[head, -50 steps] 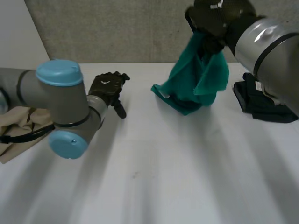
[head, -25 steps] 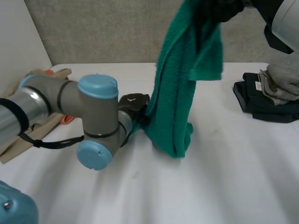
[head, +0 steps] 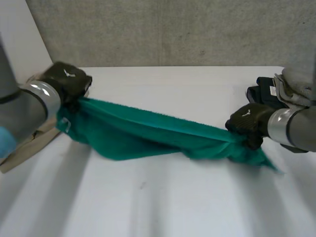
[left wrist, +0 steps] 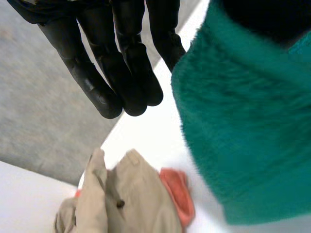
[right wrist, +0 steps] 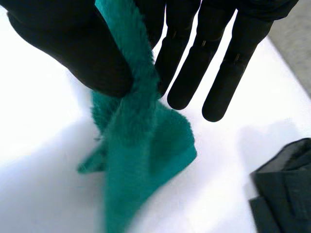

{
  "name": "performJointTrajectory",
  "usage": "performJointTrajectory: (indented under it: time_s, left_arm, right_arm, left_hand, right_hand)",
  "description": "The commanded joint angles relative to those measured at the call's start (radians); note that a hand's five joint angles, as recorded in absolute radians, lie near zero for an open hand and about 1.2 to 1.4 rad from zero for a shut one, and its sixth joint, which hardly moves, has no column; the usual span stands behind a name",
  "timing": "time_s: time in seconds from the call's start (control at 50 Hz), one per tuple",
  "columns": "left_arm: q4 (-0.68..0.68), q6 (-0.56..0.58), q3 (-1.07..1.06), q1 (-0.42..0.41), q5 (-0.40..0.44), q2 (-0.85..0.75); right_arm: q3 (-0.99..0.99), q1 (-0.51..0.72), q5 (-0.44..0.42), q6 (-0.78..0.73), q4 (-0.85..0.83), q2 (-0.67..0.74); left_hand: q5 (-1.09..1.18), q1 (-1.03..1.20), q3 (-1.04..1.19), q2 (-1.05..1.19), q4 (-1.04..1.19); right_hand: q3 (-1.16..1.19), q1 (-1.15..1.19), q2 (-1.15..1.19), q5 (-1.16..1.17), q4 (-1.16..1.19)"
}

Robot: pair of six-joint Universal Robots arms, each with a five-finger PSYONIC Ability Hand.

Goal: Fold the laundry.

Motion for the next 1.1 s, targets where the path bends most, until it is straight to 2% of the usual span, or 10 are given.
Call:
performJointTrajectory:
  time_s: [0.02, 0.06, 0.16, 0.22, 0.28, 0.44, 0.62, 0.8, 0.92, 1.1]
  left_arm:
    - [0.122, 0.049, 0.305, -0.020, -0.088, -0.280]
    - [0.179, 0.036, 0.403, -0.020, -0.094, -0.309]
    - [0.430, -0.134, 0.598, -0.013, -0.126, -0.254]
    - [0.559, -0.219, 0.592, -0.016, -0.129, -0.208]
    - [0.598, -0.244, 0.563, -0.019, -0.128, -0.190]
    - [0.545, -0.218, 0.352, -0.007, -0.109, -0.170]
    - [0.537, -0.219, 0.036, 0.003, -0.089, -0.214]
    - [0.532, -0.201, -0.119, -0.007, -0.045, -0.252]
    - [0.526, -0.191, -0.164, 0.004, -0.037, -0.196]
    - [0.528, -0.196, -0.211, 0.020, 0.004, -0.133]
  right_arm:
    - [-0.267, 0.032, 0.087, 0.079, -0.255, 0.176]
    - [-0.347, 0.037, 0.116, 0.104, -0.331, 0.202]
    - [-0.479, 0.046, 0.211, 0.232, -0.638, 0.192]
    - [-0.453, 0.048, 0.210, 0.330, -0.793, 0.132]
    - [-0.398, 0.052, 0.189, 0.372, -0.829, 0.094]
    - [-0.257, 0.036, 0.094, 0.374, -0.794, 0.046]
    - [-0.081, -0.003, 0.023, 0.336, -0.602, 0.132]
    - [0.035, -0.012, 0.027, 0.280, -0.438, 0.227]
    - [0.024, -0.012, 0.037, 0.282, -0.335, 0.189]
    - [-0.001, -0.015, 0.031, 0.253, -0.277, 0.158]
  left_hand:
    - [0.246, 0.217, 0.209, 0.202, 0.201]
    - [0.246, 0.217, 0.209, 0.202, 0.201]
    - [0.246, 0.217, 0.209, 0.202, 0.201]
    - [0.246, 0.217, 0.209, 0.202, 0.201]
    - [0.246, 0.217, 0.209, 0.202, 0.201]
    - [0.246, 0.217, 0.209, 0.202, 0.201]
    - [0.246, 0.217, 0.209, 0.202, 0.201]
    - [0.246, 0.217, 0.209, 0.202, 0.201]
    - [0.246, 0.217, 0.209, 0.202, 0.201]
    - [0.246, 0.217, 0.209, 0.202, 0.201]
  right_hand:
    - [0.206, 0.308, 0.224, 0.197, 0.204]
    - [0.206, 0.308, 0.224, 0.197, 0.204]
    - [0.206, 0.308, 0.224, 0.197, 0.204]
    - [0.206, 0.308, 0.224, 0.197, 0.204]
    - [0.206, 0.308, 0.224, 0.197, 0.204]
    - [0.206, 0.308, 0.224, 0.197, 0.204]
    - [0.206, 0.308, 0.224, 0.197, 0.204]
    - [0.206, 0.308, 0.224, 0.197, 0.204]
    - [-0.126, -0.024, -0.108, -0.135, -0.128]
    - [-0.273, -0.171, -0.255, -0.282, -0.275]
